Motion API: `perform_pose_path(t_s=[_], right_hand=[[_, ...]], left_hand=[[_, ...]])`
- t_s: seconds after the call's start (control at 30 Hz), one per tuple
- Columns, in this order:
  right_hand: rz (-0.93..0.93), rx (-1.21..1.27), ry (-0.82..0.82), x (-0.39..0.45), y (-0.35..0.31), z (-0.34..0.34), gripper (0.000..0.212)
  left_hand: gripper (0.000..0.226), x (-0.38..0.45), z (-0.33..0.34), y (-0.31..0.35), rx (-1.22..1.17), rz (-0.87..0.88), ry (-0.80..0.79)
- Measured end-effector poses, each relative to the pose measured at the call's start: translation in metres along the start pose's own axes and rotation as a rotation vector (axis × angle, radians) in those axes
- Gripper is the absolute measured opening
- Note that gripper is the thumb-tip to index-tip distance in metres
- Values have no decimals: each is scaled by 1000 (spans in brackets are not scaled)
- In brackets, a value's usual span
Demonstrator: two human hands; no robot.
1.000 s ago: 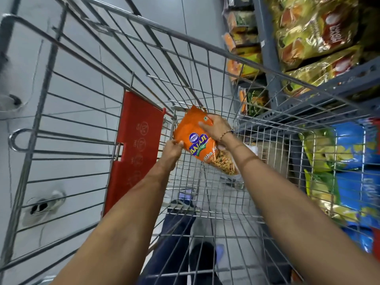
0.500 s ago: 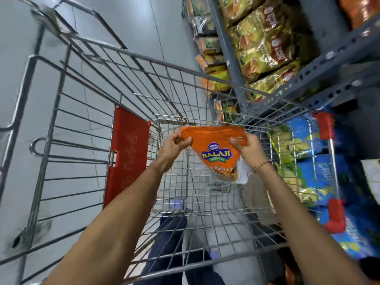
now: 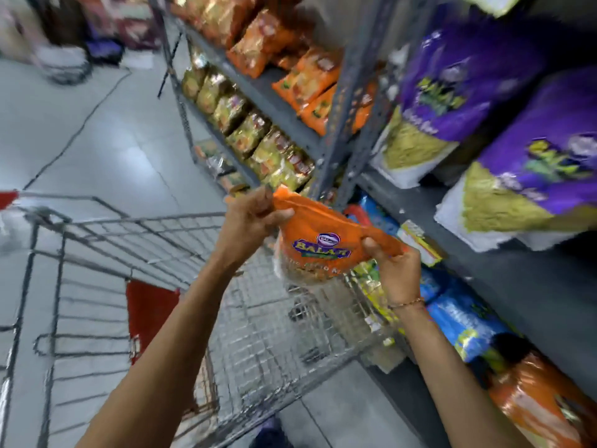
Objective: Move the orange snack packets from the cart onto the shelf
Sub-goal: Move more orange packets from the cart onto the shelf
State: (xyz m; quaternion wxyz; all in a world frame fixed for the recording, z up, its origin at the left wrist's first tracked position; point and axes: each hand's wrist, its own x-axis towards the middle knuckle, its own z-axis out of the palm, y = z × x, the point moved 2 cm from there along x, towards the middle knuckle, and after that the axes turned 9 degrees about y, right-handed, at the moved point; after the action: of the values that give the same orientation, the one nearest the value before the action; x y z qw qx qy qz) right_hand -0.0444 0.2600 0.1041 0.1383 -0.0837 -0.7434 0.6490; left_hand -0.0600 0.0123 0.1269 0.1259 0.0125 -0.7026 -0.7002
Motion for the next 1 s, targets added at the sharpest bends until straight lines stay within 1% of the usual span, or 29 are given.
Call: perform_pose_path(t_s=[0.07, 0.1, 0.17, 0.2, 0.23, 0.33, 0.37, 0.43, 0.53, 0.57, 0.7, 0.77, 0.83, 0.9, 0.97, 1.0], right_hand=[[-38, 65, 119, -4, -29, -29, 39], [-70, 84, 172, -8, -42, -47, 40], [-129, 70, 266, -21, -63, -83, 31], [-162, 57, 308, -28, -69, -104, 26], [-191, 50, 363, -39, -77, -124, 27], [-251, 27, 515, -79, -92, -180, 53], [-259, 34, 543, -92, -96, -197, 53], [-231, 24, 604, -120, -101, -233, 38], [-236, -28, 719, -152, -100, -286, 42], [-231, -50, 754, -161, -97, -305, 42], [-224, -75, 826, -203, -91, -376, 38], [-229, -76, 869, -223, -90, -408, 45], [-222, -79, 915, -240, -90, -439, 47], [-203, -82, 943, -257, -89, -468, 48], [-183, -70, 974, -271, -86, -496, 37], [-179, -77, 993, -276, -85, -510, 32]], left_hand=[[20, 0, 26, 38, -56, 70, -19], [24, -1, 41, 54, -73, 99, -36], [38, -7, 73, 81, -90, 164, -85], [33, -13, 91, 94, -77, 202, -106], [27, -22, 108, 105, -61, 224, -126], [19, -55, 158, 121, -121, 180, -236], [22, -66, 174, 124, -134, 181, -278], [26, -90, 208, 125, -127, 199, -364], [11, -136, 256, 135, -156, 173, -463], [12, -151, 271, 137, -150, 172, -474], [14, -211, 326, 149, -123, 187, -524], [14, -241, 350, 155, -112, 185, -560], [20, -270, 374, 161, -110, 183, -580], [15, -296, 397, 166, -112, 188, -595], [13, -319, 417, 170, -113, 189, -604], [19, -330, 427, 171, -110, 185, -605]])
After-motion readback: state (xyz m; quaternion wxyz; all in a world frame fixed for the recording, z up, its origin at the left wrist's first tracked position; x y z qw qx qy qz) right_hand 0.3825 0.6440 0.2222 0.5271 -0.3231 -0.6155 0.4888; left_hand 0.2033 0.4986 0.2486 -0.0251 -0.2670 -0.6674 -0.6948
